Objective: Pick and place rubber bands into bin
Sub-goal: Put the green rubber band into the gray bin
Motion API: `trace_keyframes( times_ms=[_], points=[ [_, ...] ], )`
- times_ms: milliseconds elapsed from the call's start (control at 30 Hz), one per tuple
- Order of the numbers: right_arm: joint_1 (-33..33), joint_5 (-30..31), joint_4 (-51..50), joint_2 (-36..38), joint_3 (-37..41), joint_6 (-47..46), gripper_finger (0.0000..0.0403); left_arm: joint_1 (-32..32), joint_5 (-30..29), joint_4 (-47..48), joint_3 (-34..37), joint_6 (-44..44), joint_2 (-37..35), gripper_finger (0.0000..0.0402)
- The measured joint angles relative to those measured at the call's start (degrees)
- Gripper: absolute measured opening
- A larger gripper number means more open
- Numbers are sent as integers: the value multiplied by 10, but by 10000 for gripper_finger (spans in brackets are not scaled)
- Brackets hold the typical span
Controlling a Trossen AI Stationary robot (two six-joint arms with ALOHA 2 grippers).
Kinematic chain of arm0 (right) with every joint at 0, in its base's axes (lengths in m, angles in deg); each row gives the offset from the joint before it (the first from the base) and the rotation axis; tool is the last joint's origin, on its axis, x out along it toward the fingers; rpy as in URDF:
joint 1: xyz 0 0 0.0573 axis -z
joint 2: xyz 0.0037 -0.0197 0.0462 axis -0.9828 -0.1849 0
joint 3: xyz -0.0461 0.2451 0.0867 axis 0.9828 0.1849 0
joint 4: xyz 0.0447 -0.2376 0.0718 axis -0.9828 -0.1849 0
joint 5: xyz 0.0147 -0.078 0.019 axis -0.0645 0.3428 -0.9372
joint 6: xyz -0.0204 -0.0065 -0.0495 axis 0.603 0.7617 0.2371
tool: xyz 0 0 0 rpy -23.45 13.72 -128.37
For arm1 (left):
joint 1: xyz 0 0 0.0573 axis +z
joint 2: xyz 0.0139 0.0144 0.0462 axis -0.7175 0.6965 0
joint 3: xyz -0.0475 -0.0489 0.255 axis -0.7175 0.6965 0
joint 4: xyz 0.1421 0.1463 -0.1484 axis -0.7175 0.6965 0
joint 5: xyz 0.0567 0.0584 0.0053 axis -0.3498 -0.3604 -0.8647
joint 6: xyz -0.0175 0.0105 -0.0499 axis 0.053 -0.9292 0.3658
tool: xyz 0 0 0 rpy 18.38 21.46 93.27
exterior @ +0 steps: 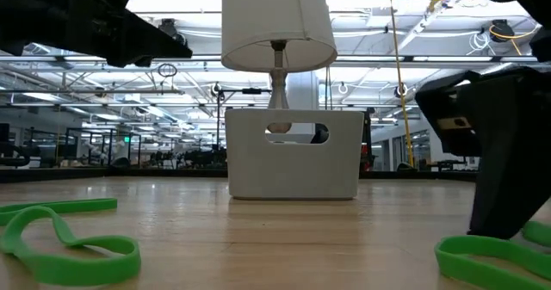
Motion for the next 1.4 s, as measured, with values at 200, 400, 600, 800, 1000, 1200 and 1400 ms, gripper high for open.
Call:
trace_keyframes(
  times_ms=[200, 400, 600, 800, 1000, 1200, 1400],
  points=[
    [3, -28, -26, 10, 0, 1, 142, 0, 4, 18, 0, 9, 0, 40],
    [16, -49, -80, 44, 2, -23, 20, 0, 4, 20, 0, 10, 0, 40],
    [35, -27, -162, 138, 3, 4, 3, 0, 4, 20, 0, 10, 0, 40],
    [61, 48, -276, 269, 5, 59, 2, 0, 4, 20, 0, 10, 0, 40],
    [91, 94, -222, 431, 124, 104, 1, 0, 4, 21, 0, 10, 0, 40],
    [138, 92, -25, 574, 322, 93, 1, 0, 4, 23, 0, 10, 0, 40],
    [181, 89, 86, 633, 426, 87, 0, 0, 3, 23, 0, 7, 0, 40]
  ],
)
